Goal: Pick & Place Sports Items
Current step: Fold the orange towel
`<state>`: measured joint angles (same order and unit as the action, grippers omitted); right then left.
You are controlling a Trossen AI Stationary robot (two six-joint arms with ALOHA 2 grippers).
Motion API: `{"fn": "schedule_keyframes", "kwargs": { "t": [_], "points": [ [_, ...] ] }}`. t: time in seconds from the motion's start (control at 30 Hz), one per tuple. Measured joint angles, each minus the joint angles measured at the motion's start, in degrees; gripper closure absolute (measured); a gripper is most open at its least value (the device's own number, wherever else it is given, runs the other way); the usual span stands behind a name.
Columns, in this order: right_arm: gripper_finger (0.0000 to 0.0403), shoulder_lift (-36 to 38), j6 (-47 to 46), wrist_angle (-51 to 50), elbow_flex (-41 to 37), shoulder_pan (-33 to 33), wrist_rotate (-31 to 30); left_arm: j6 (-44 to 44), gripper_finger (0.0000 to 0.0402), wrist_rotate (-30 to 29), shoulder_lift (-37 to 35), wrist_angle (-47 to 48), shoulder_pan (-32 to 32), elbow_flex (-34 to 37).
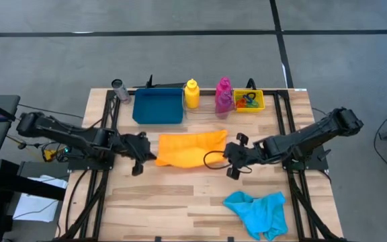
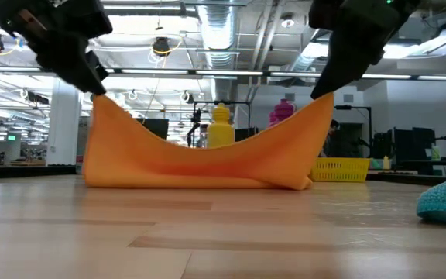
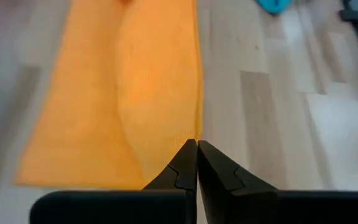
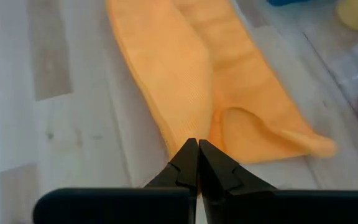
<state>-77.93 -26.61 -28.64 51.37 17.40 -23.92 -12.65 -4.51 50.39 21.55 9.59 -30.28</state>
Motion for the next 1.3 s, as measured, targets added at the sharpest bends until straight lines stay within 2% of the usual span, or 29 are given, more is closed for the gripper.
{"fn": "schedule_keyframes", "kwargs": {
  "t": [0.13, 0.5, 0.87, 1.07, 1.3],
  "points": [
    [0.0403, 0.0, -1.4, 2.4, 0.0, 2.5, 2.0, -4.1, 0.0401, 0.7, 0.0, -0.2, 3.2, 1.3],
    [0.0403, 0.0, -11.9, 5.3, 0.0, 9.1, 7.0, -4.3, 0.0401, 0.8, 0.0, -2.6, 10.2, 2.2],
    [0.0403, -0.1, -12.4, 4.9, 0.0, 11.9, 10.2, -4.8, 0.0401, 0.6, 0.3, -5.1, 12.7, 2.2],
    [0.0403, -1.2, -11.3, 4.7, 0.1, 11.9, 10.3, -7.3, 0.0401, 1.1, 3.3, -5.2, 12.7, 2.2],
    [0.0403, -4.7, -9.4, 4.8, 0.1, 11.9, 13.6, -10.2, 0.0402, 1.5, 10.8, -8.2, 12.7, 2.2]
  ]
}}
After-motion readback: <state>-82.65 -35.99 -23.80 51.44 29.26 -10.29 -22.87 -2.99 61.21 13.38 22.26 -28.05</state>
